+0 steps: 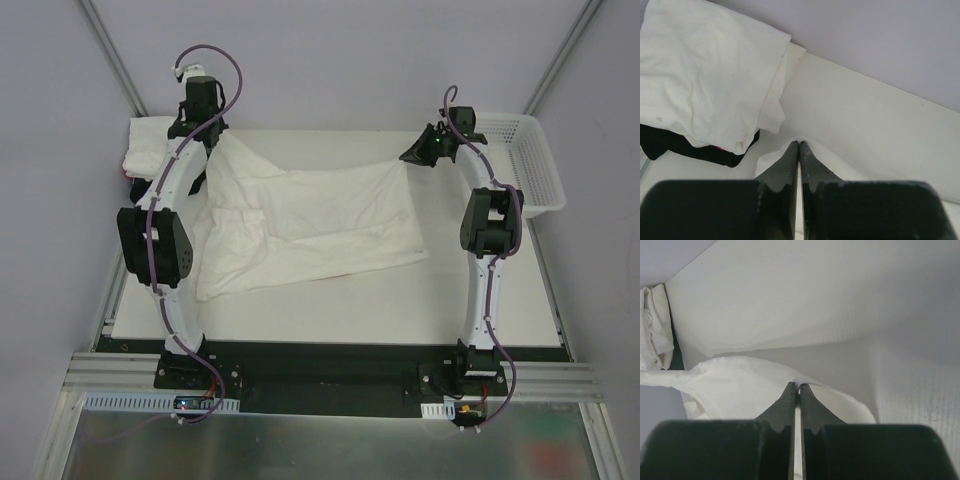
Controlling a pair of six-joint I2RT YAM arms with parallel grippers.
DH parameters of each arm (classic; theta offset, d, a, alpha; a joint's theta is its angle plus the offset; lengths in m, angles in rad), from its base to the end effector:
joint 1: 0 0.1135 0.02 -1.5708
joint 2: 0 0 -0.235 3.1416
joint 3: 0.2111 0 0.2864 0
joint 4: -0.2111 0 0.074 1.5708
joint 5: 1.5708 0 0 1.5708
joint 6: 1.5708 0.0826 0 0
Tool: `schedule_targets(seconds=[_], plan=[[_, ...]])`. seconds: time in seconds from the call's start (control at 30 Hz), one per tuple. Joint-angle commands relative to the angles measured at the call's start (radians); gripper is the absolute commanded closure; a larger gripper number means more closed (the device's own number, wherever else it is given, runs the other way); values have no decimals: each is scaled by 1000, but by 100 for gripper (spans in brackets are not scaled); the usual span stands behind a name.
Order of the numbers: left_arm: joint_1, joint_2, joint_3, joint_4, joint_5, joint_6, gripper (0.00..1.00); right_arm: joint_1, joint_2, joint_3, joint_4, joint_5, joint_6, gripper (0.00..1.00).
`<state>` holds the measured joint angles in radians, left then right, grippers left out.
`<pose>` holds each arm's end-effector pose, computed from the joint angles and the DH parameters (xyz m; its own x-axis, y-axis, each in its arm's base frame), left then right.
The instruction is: Fold and stack the t-shirts
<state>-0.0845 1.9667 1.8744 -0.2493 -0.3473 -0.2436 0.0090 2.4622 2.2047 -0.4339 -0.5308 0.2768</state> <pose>0.5384 -0.0174 0.3135 -0.2660 -0.2051 -0.9419 -0.3136 0.9424 -0.1166 0.6004 0.0472 0.1553 -0.7220 0.2292 -0.6528 -0.2083 0.8277 0.5210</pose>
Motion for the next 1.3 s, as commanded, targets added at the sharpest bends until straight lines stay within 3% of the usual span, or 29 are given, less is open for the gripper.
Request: schedule_targets(seconds=[0.0,0.6,0.97,1.17,1.27], plan=[[-1,-88,-11,22,4,-8,100,-6,-23,9,40,-15,10,99],[-9,-114,-37,22,-9,-2,100,-6,-31,-28,70,-21,15,98],[-11,-120,-47,22,-10,4,100,-6,15,19,78,-18,33,66],[-11,-120,-44,22,-12,10,100,-38,84,170,41,-6,33,64],[-12,-118,-46,22,-15,10,100,-49,74,174,43,-3,35,69]])
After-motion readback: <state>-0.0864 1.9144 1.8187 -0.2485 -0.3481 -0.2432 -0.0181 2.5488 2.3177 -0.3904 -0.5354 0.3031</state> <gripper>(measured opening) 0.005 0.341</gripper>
